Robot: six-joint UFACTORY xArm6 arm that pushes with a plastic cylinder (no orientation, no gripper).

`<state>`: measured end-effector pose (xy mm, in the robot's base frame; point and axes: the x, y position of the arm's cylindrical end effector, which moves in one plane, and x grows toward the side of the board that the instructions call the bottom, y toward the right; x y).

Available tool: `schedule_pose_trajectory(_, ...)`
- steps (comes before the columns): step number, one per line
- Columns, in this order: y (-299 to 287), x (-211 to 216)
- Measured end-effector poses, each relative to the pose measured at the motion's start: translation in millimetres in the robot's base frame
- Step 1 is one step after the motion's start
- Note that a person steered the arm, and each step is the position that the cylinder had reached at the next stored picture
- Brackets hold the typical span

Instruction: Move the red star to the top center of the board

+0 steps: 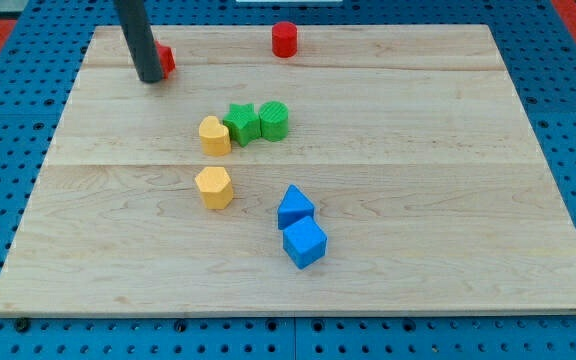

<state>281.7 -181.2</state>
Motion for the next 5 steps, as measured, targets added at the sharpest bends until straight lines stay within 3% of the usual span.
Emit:
schedule_pose_trajectory(1,-54.1,11.0)
schedule_pose_trajectory(2,-76.5,-22.6)
schedule_pose_trajectory(4,109.2,-49.4)
schedule_pose_trajectory(5,124.7,-51.8)
